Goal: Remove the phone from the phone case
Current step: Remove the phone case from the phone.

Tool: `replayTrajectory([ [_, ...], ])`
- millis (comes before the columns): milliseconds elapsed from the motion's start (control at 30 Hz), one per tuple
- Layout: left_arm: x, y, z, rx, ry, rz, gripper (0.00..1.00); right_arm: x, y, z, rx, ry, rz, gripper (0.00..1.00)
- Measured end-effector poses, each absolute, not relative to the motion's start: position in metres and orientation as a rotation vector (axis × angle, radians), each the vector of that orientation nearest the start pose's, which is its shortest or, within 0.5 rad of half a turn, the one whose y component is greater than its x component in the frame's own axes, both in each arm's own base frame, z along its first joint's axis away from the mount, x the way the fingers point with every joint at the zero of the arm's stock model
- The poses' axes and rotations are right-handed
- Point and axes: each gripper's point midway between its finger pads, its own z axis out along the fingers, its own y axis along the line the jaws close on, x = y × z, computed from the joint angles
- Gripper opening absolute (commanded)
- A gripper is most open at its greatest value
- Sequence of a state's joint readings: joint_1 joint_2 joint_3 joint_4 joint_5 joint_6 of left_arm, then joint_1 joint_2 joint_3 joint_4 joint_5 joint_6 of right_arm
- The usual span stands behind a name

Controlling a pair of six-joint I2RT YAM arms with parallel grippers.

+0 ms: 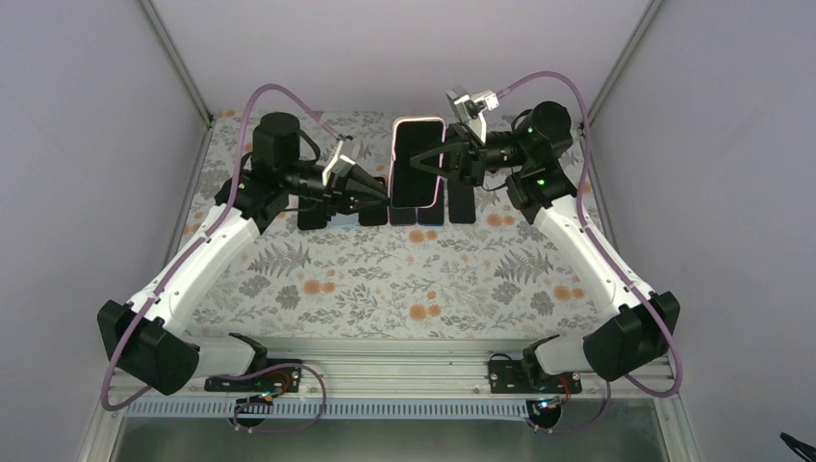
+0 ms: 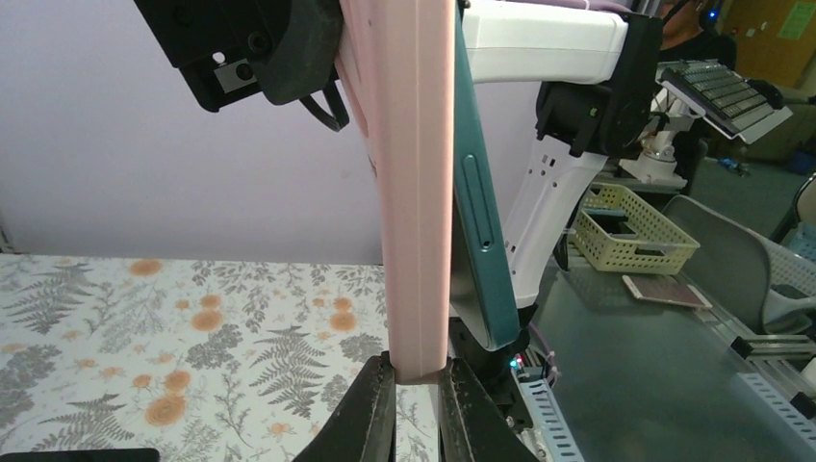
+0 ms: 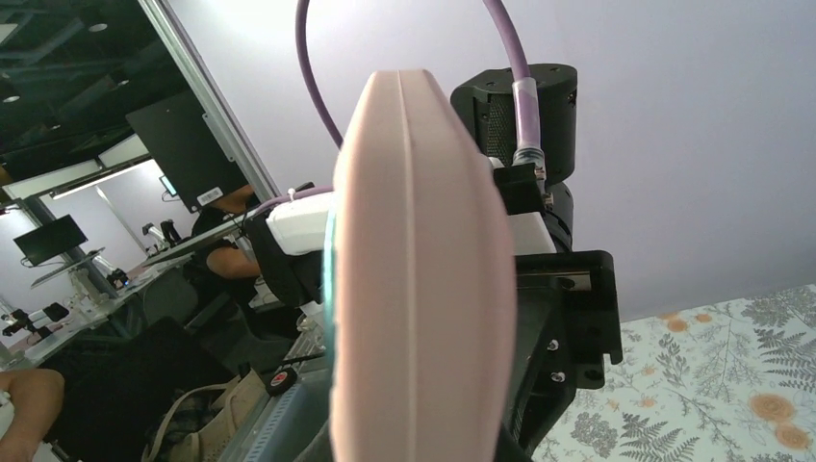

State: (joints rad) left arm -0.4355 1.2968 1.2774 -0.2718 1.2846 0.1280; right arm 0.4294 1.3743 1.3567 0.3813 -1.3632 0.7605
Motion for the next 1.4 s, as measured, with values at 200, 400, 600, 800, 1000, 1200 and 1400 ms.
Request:
replayTrajectory([
  [200, 0.222, -0.281, 0.385, 1.283, 1.359, -1.339, 0.05, 0.22, 0.286, 0.465, -1.136, 1.358, 1.704, 0.04],
  [400, 0.236, -0.276, 0.38, 1.193, 1.464, -1.349, 0.1, 0.231, 0.289, 0.46, -1.102, 1.362, 1.651, 0.04],
  [600, 0.246, -0.276, 0.374, 1.128, 1.544, -1.379, 0.14, 0.241, 0.29, 0.452, -1.065, 1.382, 1.575, 0.04],
  [800, 0.249, -0.276, 0.377, 1.109, 1.558, -1.382, 0.21, 0.244, 0.294, 0.442, -1.065, 1.407, 1.538, 0.04],
  [1000, 0.25, -0.276, 0.386, 1.112, 1.545, -1.393, 0.28, 0.239, 0.297, 0.44, -1.089, 1.395, 1.531, 0.04],
  [1200, 0.247, -0.278, 0.392, 1.139, 1.522, -1.43, 0.31, 0.234, 0.297, 0.437, -1.098, 1.385, 1.537, 0.04],
  [1400, 0.241, -0.281, 0.393, 1.16, 1.51, -1.47, 0.22, 0.23, 0.298, 0.433, -1.108, 1.382, 1.555, 0.04],
])
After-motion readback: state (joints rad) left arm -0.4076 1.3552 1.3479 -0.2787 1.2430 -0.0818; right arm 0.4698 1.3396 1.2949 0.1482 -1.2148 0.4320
